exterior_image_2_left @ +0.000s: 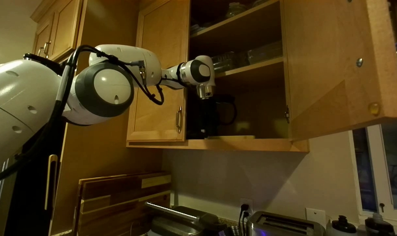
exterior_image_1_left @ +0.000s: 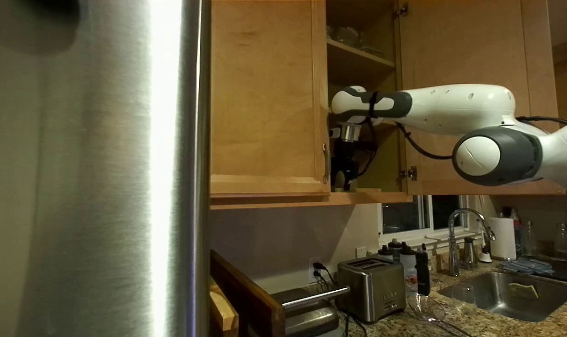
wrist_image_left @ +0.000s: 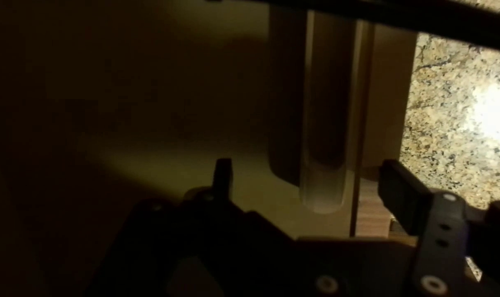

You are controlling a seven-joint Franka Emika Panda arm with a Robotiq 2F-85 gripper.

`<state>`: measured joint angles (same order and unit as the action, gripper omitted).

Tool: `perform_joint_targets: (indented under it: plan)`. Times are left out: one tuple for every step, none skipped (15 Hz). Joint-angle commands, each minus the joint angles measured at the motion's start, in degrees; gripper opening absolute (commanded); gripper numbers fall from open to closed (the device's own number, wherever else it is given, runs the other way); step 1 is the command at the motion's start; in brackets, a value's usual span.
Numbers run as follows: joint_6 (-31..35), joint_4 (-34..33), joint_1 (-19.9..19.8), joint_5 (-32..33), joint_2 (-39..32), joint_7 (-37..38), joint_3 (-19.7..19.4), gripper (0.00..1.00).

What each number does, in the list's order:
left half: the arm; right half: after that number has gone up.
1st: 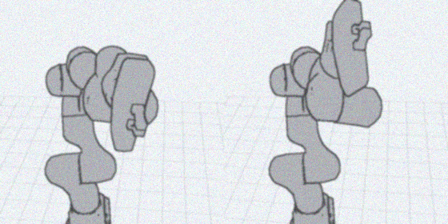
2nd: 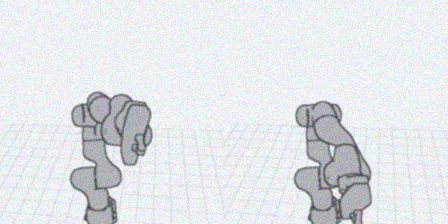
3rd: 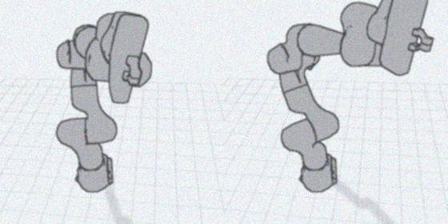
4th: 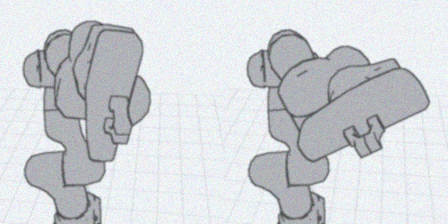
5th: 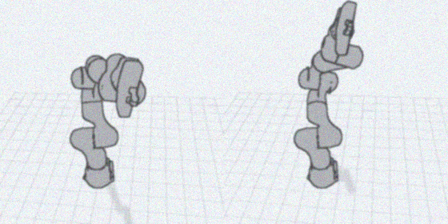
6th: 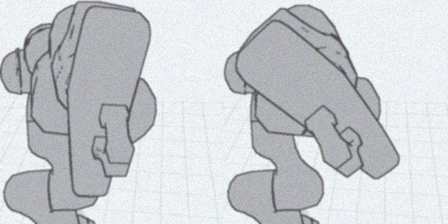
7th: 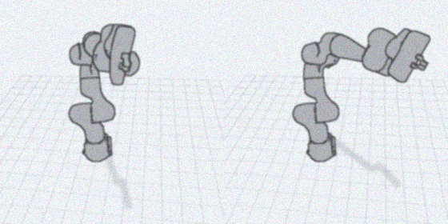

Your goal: Take the wooden bar out of the top cupboard, put it on the refrigerator, then close the cupboard door

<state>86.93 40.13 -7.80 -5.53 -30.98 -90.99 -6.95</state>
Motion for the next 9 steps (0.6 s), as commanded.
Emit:
perform_joint_targets:
  plan:
    - [-1.55, -1.93, -0.98, -1.12, -0.62, 0.08, 0.26, 0.65]
    - [-1.59, -1.87, -1.16, -1.37, -0.61, 0.07, 0.35, 0.6]
    - [-1.49, -1.75, -1.33, -1.56, -0.66, 0.07, 0.43, 0.52]
    - [-1.45, -1.69, -1.46, -1.74, -0.71, 0.03, 0.5, 0.45]
    - [-1.3, -1.64, -1.57, -1.86, -0.74, -0.06, 0.53, 0.39]
    - [-1.17, -1.62, -1.69, -2.11, -0.78, -0.16, 0.59, 0.32]
    - [-1.19, -1.64, -1.82, -2.46, -0.83, -0.08, 0.63, 0.26]
    - [-1.27, -1.66, -1.93, -2.84, -0.87, 0.13, 0.65, 0.19]
    - [-1.38, -1.62, -2.03, -3.19, -0.89, 0.31, 0.67, 0.13]
